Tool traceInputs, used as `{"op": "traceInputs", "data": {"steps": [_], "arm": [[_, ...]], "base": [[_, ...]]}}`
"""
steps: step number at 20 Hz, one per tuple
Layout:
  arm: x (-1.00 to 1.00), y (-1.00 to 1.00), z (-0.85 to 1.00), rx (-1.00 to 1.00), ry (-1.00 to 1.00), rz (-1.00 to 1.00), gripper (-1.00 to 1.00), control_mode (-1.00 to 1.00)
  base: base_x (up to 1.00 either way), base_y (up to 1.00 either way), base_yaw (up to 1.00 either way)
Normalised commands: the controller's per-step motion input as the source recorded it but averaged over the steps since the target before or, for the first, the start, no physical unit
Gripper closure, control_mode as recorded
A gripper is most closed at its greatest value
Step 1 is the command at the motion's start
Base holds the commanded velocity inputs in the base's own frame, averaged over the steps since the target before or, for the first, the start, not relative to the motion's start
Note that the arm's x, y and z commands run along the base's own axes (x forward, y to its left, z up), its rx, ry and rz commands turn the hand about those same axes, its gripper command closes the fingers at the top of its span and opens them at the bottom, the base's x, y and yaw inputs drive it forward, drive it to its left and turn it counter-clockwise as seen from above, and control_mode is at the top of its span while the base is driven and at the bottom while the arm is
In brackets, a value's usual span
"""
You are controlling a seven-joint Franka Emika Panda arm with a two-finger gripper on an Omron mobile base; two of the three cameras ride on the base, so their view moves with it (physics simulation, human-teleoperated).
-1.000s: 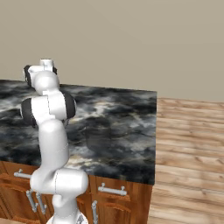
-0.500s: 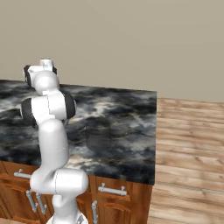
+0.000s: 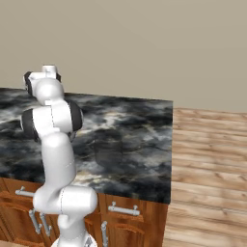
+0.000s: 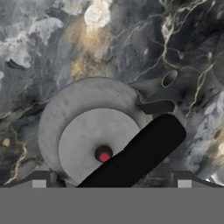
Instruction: Pick the jar and kettle and place them in the sink. Then turn on the water.
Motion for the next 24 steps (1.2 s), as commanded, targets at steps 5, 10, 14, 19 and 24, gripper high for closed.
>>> {"op": "traceInputs", "data": {"steps": [5, 10, 14, 19, 24], "arm": [[-0.28, -0.01, 0.0, 0.0, 0.0, -0.03, -1.0, -1.0], [-0.1, -0.02, 0.0, 0.0, 0.0, -0.05, -1.0, -1.0], [0.0, 0.0, -0.01, 0.0, 0.0, -0.05, -1.0, -1.0], [0.03, 0.0, 0.0, 0.0, 0.0, -0.05, -1.0, -1.0], [0.11, 0.0, 0.0, 0.0, 0.0, -0.03, -1.0, -1.0]], "base": [[0.0, 0.0, 0.0], [0.0, 0.0, 0.0], [0.0, 0.0, 0.0], [0.0, 0.0, 0.0], [0.0, 0.0, 0.0]]}}
